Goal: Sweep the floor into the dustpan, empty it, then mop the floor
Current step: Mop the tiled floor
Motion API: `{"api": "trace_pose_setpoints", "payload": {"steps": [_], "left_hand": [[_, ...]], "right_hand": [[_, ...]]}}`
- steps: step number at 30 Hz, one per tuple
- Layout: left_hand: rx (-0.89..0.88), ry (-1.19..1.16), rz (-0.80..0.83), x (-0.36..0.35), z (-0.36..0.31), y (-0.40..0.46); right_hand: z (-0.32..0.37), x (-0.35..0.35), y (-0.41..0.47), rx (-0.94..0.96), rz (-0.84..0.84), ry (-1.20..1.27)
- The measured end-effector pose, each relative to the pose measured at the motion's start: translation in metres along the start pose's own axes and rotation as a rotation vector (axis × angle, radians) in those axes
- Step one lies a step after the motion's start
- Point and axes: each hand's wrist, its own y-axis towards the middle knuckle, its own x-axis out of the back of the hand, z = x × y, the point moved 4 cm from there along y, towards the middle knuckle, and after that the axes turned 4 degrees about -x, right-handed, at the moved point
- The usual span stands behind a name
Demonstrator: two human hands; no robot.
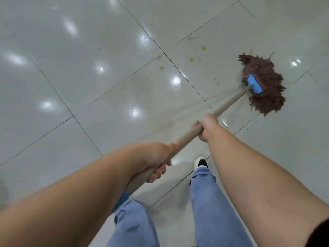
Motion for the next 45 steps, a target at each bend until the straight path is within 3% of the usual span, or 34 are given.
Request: {"api": "trace_pose_setpoints", "payload": {"steps": [8,12,15,21,26,32,45], "left_hand": [[0.177,-0.019,-0.038,0.111,0.268,-0.102],[0.305,-0.051,-0.023,0.15,0.369,-0.159],[0.318,-0.055,-0.014,0.163,0.401,-0.179],[0.322,0.002,-0.013,0.176,0.39,-0.172],[0.301,0.02,-0.031,0.185,0.346,-0.155],[0.203,0.046,-0.042,0.166,0.227,-0.095],[0.071,0.072,0.031,0.138,-0.209,0.043]], "right_hand": [[-0.272,-0.105,-0.119,-0.086,0.032,-0.07],[-0.373,-0.141,-0.176,-0.145,0.053,-0.195],[-0.407,-0.153,-0.196,-0.187,0.058,-0.274],[-0.4,-0.165,-0.188,-0.201,0.057,-0.307],[-0.36,-0.173,-0.169,-0.18,0.068,-0.246],[-0.238,-0.159,-0.103,-0.127,0.041,-0.127],[0.188,-0.129,0.06,0.004,-0.024,0.003]]}}
